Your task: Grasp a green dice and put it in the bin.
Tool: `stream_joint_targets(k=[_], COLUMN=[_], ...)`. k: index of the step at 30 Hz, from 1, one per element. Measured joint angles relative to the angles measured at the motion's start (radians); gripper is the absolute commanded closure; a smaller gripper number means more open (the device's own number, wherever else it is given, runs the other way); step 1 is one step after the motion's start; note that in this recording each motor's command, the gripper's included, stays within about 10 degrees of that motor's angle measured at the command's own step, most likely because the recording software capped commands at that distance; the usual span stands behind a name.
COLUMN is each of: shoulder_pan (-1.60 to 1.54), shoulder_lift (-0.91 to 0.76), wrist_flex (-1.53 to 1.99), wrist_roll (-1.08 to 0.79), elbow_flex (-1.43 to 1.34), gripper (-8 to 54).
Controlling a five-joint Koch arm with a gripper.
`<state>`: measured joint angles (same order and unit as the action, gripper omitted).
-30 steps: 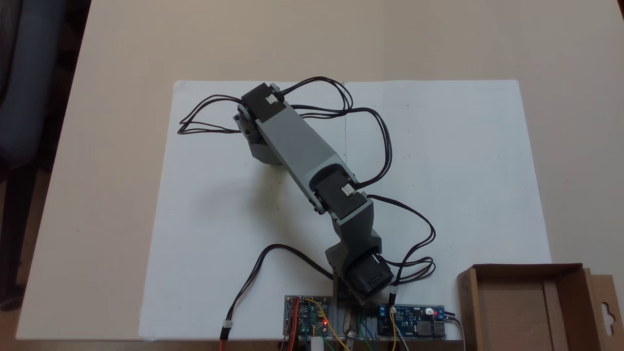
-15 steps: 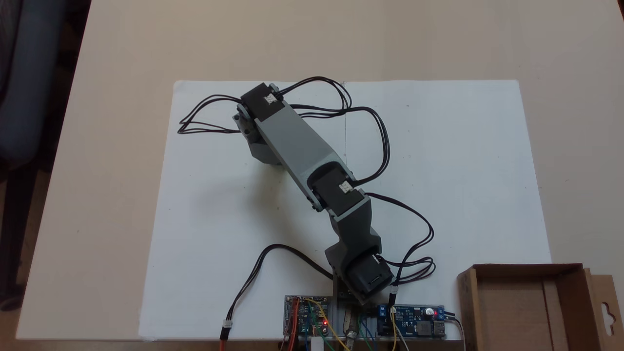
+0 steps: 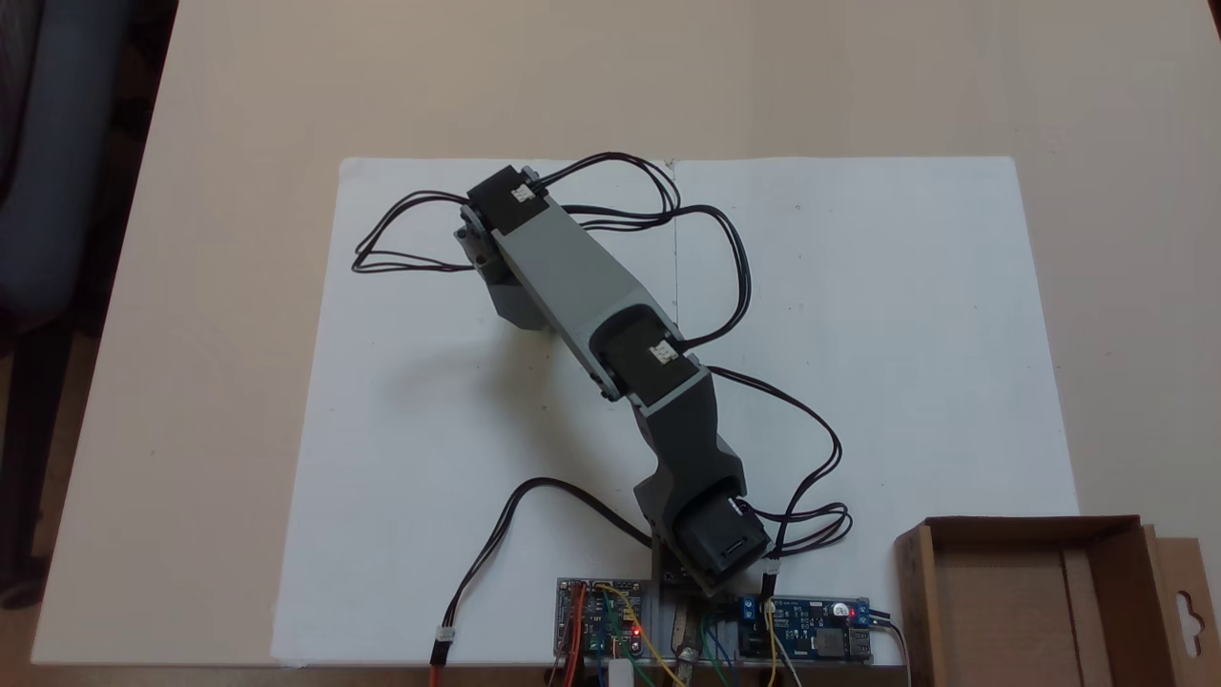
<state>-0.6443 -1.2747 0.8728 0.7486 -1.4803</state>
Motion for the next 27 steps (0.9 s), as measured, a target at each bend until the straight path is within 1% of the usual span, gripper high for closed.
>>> stream_joint_targets(k=[10,27], shoulder_pan=[0.043,0.052], shoulder_lift=[0.083,0.132], wrist_flex=[-0.074,-0.081], wrist_roll=[-0.012,-0.029], elbow_flex=[-0.002,-0.035], gripper=[2.7,2.9])
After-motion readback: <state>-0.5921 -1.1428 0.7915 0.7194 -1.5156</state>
